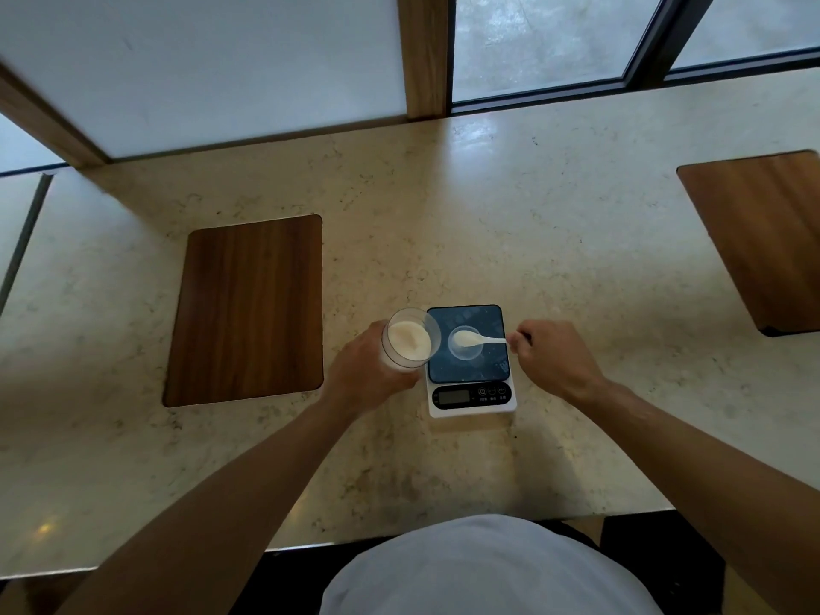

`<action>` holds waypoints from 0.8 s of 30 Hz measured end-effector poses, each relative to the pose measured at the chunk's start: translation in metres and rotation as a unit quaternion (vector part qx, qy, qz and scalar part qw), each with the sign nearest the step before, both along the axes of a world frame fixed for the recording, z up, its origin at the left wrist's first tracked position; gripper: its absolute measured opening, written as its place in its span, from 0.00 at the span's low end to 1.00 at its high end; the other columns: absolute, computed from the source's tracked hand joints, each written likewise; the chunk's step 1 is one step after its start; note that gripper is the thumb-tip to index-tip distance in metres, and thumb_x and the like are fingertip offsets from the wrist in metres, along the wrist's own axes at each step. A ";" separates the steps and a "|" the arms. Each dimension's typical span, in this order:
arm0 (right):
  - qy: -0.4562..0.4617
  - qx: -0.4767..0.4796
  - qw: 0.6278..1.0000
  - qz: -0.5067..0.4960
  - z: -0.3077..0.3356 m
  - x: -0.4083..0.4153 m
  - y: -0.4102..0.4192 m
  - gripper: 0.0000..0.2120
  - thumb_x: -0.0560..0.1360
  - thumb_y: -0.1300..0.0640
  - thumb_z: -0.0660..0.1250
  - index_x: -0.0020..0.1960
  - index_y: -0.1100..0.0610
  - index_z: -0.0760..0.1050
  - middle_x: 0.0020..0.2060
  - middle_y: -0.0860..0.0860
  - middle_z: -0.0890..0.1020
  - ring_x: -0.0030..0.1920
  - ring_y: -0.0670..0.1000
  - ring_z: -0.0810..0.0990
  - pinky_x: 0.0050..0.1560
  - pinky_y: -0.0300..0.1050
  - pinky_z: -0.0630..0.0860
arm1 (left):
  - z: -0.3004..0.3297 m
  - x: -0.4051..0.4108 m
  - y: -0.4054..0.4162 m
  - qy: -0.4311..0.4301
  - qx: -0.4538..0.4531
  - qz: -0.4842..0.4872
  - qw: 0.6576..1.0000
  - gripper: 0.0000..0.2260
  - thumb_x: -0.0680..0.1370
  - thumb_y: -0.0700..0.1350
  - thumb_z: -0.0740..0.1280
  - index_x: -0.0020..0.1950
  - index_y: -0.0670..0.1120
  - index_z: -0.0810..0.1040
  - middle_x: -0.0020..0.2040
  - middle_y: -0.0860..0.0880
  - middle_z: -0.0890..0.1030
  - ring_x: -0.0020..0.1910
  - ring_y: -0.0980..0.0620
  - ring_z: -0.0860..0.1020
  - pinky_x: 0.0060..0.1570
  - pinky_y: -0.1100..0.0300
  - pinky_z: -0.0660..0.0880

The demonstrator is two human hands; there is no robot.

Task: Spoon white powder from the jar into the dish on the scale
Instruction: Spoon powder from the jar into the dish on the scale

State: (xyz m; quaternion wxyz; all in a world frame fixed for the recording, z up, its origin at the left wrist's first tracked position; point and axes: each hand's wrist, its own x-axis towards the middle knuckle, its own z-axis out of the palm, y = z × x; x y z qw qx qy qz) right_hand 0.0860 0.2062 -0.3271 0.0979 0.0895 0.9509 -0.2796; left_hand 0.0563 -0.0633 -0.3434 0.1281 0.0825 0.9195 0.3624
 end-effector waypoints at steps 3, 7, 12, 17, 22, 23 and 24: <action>0.005 0.006 1.000 0.006 0.001 0.000 -0.001 0.14 0.80 0.55 0.62 0.42 0.60 0.82 0.31 0.53 0.81 0.29 0.48 0.76 0.31 0.40 0.71 | 0.000 0.000 0.000 0.007 0.001 0.000 1.000 0.34 0.64 0.57 0.79 0.65 0.50 0.71 0.57 0.51 0.80 0.50 0.53 0.77 0.48 0.58 0.74; 0.015 0.011 1.000 0.008 0.001 0.001 -0.002 0.14 0.80 0.56 0.63 0.43 0.61 0.82 0.29 0.50 0.78 0.27 0.45 0.73 0.28 0.36 0.64 | 0.000 -0.001 0.001 0.004 0.002 0.003 1.000 0.34 0.64 0.57 0.79 0.66 0.50 0.71 0.58 0.51 0.80 0.51 0.51 0.78 0.49 0.57 0.75; 0.028 0.022 0.999 0.013 0.002 0.001 -0.002 0.13 0.80 0.54 0.63 0.43 0.61 0.82 0.31 0.51 0.79 0.28 0.45 0.74 0.30 0.37 0.65 | 0.000 -0.001 0.003 0.004 0.004 0.019 1.000 0.35 0.63 0.58 0.79 0.66 0.51 0.71 0.57 0.52 0.80 0.51 0.51 0.78 0.50 0.54 0.77; 0.050 0.026 0.998 0.026 0.003 0.004 -0.001 0.12 0.79 0.54 0.65 0.42 0.60 0.82 0.30 0.50 0.78 0.28 0.45 0.74 0.28 0.37 0.66 | 0.000 -0.002 0.003 0.008 0.008 0.022 1.000 0.34 0.63 0.57 0.80 0.65 0.51 0.72 0.56 0.51 0.80 0.49 0.53 0.78 0.47 0.58 0.75; 0.067 0.028 0.996 0.046 0.004 0.007 -0.001 0.10 0.78 0.55 0.66 0.41 0.59 0.80 0.30 0.48 0.76 0.29 0.44 0.72 0.29 0.37 0.66 | 0.000 -0.001 0.002 0.006 0.003 0.025 1.000 0.35 0.62 0.57 0.80 0.65 0.51 0.72 0.56 0.52 0.80 0.51 0.51 0.79 0.49 0.55 0.77; 0.072 0.029 0.996 0.051 0.004 0.008 -0.001 0.10 0.78 0.55 0.66 0.41 0.59 0.80 0.31 0.49 0.76 0.30 0.45 0.72 0.29 0.38 0.67 | 0.000 -0.001 0.002 0.005 0.004 0.028 1.000 0.35 0.62 0.57 0.80 0.65 0.51 0.72 0.56 0.52 0.81 0.51 0.51 0.79 0.49 0.54 0.77; 0.077 0.029 0.995 0.057 0.005 0.008 0.000 0.10 0.78 0.55 0.66 0.41 0.59 0.79 0.32 0.50 0.77 0.30 0.46 0.72 0.30 0.39 0.68 | 0.000 0.000 0.002 0.004 0.005 0.029 1.000 0.35 0.62 0.57 0.80 0.65 0.51 0.72 0.56 0.52 0.81 0.50 0.51 0.79 0.49 0.55 0.77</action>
